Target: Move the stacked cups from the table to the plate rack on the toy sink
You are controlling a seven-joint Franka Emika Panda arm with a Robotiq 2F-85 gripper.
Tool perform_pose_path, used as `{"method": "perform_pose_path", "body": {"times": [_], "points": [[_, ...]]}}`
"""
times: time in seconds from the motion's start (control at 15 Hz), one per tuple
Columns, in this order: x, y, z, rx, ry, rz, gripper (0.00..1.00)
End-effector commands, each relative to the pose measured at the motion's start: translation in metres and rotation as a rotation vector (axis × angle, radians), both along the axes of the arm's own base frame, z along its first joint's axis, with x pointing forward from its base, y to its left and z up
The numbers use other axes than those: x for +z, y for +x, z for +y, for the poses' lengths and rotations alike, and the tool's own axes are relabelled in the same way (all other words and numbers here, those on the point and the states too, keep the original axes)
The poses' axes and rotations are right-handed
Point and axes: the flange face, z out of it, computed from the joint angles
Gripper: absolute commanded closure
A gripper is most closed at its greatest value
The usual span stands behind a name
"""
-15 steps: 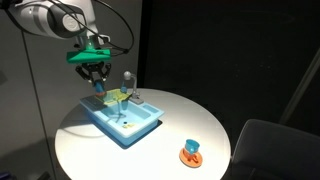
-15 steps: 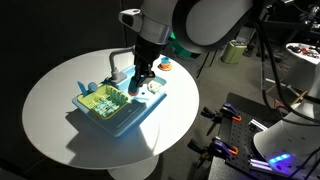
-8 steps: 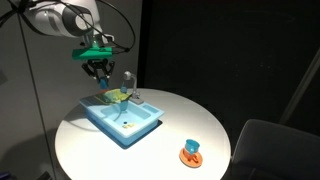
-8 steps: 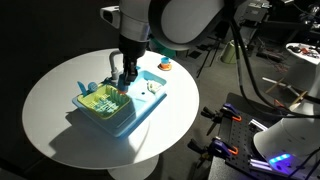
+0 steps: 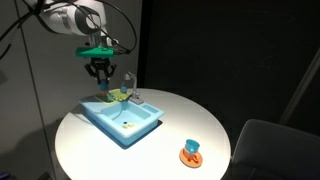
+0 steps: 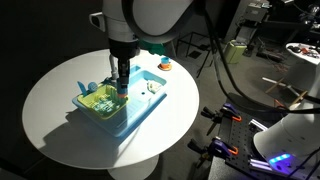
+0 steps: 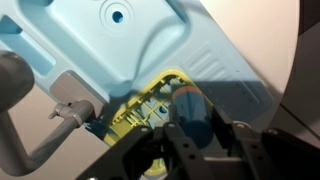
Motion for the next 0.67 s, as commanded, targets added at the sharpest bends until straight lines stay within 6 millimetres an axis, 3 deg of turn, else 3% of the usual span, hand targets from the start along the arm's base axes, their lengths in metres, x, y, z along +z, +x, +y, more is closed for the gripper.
{"method": "perform_pose_path", "body": {"times": [0.0,0.6], "points": [[0.000,0.018,0.009,-0.046,0.005,0.059,0.87],[-0.010,0.045,0.021,-0.046,-0.001,0.073,0.87]]}}
